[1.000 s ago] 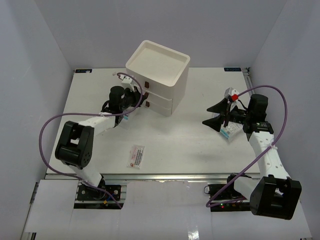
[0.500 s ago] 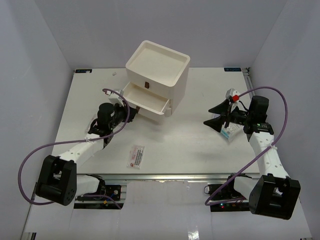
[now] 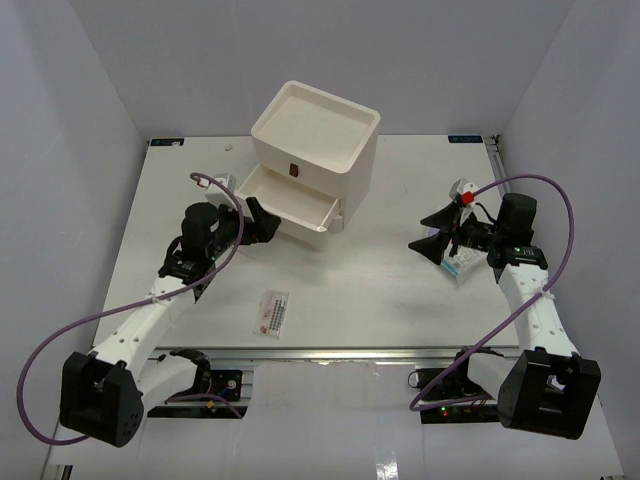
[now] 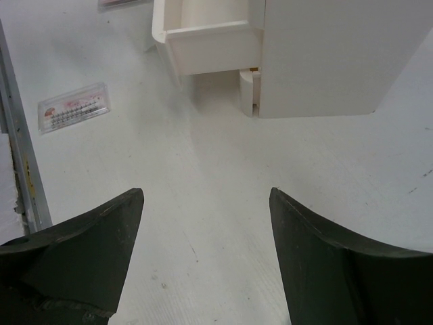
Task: Organize the makeup
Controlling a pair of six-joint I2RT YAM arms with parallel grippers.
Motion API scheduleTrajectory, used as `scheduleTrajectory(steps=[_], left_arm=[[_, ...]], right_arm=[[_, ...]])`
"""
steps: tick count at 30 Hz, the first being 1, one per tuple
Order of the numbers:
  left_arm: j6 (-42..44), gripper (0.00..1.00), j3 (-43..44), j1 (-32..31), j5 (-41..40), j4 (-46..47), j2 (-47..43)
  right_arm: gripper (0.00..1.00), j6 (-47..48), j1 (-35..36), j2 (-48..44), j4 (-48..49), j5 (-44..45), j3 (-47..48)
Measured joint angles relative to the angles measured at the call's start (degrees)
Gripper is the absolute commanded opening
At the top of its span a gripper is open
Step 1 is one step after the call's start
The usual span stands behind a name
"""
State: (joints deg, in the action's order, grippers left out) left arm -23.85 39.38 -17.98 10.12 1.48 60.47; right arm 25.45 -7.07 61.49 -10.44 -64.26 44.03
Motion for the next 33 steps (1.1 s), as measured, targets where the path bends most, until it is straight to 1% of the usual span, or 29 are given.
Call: scheduleTrajectory(steps=[3,6,9,12,18,22,27,33], left_arm=[[3.0,0.98,4.0,0.0,1.2,-4.7,-3.5],[6.9,0.98,6.9,0.0,3.7,-8.1,-7.7],[9.9,0.98,6.5,0.0,5.9,-10.8,-12.2],[11.3,0.98,4.2,0.0,7.3,-12.1,-15.8],[10.8,0.98,-4.9,0.0,7.2,-12.2,-26.0],[9.9,0.98,-7.0,0.0,6.3,-13.1,-31.0],[9.3,0.98,-7.0,0.0,6.1,-13.1,-31.9],[9.2,0.98,-7.0,0.0,5.9,-13.3,-31.6]], right_arm=[[0.82,1.4,0.3,0.0,-2.6,2.3,0.5],[0.81,3.4,2.0,0.8,-7.5,9.0,3.1],[0.83,3.2,4.1,3.1,-11.2,17.8,6.5],[0.86,1.6,5.1,5.0,-13.8,26.0,8.7],[0.88,-8.8,5.7,6.5,-15.6,37.6,9.5],[0.88,-15.8,6.3,8.2,-14.4,43.0,9.2],[0.88,-22.6,7.7,13.5,-11.8,49.3,9.1],[0.85,-27.4,11.2,19.5,-9.0,56.1,9.1]])
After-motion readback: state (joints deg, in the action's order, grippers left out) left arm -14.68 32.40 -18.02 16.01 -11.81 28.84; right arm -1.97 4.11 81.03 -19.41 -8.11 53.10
